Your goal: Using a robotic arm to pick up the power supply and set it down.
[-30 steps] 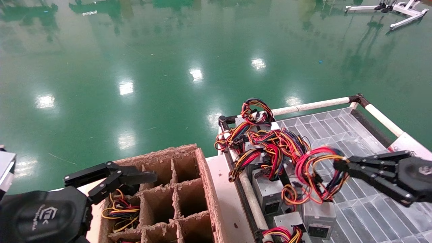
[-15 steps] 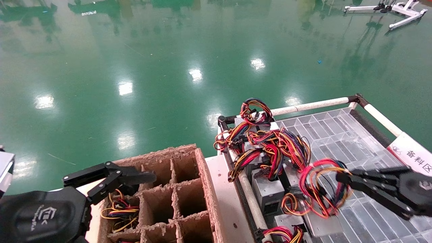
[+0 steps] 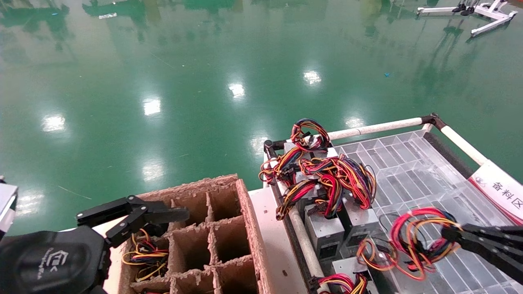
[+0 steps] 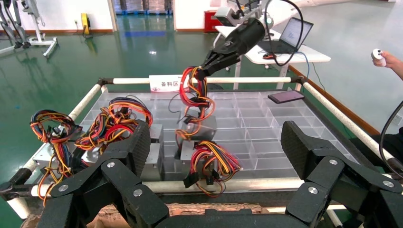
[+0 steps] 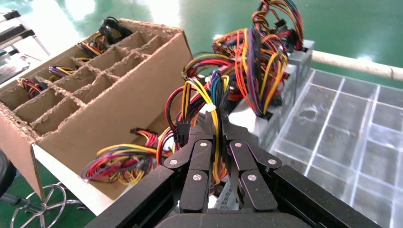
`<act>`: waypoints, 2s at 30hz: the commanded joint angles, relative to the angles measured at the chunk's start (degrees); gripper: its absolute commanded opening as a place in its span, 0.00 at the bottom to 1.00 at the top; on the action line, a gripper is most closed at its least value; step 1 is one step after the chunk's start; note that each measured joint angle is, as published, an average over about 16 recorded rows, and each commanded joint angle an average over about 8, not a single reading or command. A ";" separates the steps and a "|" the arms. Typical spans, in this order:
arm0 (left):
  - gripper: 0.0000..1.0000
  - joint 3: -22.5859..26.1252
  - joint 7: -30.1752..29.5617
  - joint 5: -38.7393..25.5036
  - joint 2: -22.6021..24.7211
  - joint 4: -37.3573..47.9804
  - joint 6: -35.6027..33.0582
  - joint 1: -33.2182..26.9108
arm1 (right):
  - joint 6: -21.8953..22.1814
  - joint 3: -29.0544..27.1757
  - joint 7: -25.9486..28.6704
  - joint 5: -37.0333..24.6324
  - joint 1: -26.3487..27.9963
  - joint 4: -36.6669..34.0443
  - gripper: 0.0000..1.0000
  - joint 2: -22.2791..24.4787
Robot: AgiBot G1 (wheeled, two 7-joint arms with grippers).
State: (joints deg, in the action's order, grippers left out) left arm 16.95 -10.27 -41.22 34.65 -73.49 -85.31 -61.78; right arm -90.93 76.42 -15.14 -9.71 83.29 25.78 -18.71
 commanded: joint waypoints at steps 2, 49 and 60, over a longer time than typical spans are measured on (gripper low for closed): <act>1.00 0.01 0.00 0.01 0.00 0.00 0.00 0.00 | -0.04 0.03 -0.38 1.47 -1.62 0.44 0.00 1.41; 1.00 0.11 0.05 0.08 -0.04 0.02 0.05 -0.01 | 0.61 1.43 0.65 -0.37 1.86 -6.09 1.00 -7.99; 1.00 0.11 0.06 0.09 -0.04 0.06 0.05 -0.03 | 0.44 -0.17 3.86 4.06 1.59 -0.38 1.00 -6.83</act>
State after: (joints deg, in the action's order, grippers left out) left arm 17.06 -10.20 -41.13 34.61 -73.43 -85.25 -61.81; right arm -90.46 76.12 -11.52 -6.21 84.83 25.17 -25.68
